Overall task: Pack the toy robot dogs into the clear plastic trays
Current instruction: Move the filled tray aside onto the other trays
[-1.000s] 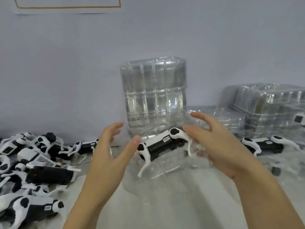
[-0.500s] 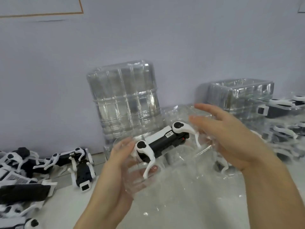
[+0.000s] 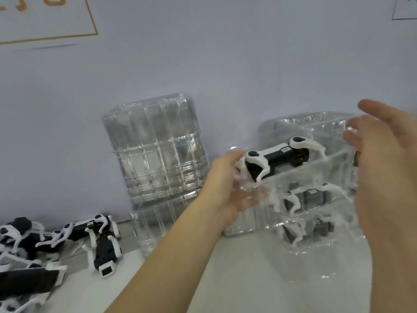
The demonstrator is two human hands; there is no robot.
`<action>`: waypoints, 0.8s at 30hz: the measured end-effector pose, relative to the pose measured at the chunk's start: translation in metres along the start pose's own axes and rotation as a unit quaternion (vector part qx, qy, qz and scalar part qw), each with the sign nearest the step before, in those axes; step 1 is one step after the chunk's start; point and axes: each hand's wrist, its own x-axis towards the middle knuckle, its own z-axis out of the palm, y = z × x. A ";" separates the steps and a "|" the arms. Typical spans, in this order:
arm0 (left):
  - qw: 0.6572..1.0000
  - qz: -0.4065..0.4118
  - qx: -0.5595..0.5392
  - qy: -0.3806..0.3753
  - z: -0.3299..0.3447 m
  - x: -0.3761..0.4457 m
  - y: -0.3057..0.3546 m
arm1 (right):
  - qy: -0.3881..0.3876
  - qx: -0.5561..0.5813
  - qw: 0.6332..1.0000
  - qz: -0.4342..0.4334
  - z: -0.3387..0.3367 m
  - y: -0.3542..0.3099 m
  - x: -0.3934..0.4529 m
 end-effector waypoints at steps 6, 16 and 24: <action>0.999 -0.018 0.027 0.001 0.029 0.042 -0.009 | 0.023 -0.039 0.998 -0.051 0.010 0.009 -0.005; 0.995 -0.014 0.092 0.025 0.064 0.053 -0.030 | -0.021 -0.059 0.998 -0.023 0.013 0.031 -0.003; 0.924 0.046 0.371 0.081 0.060 0.057 -0.017 | -0.060 -0.135 0.989 0.015 0.011 0.040 -0.002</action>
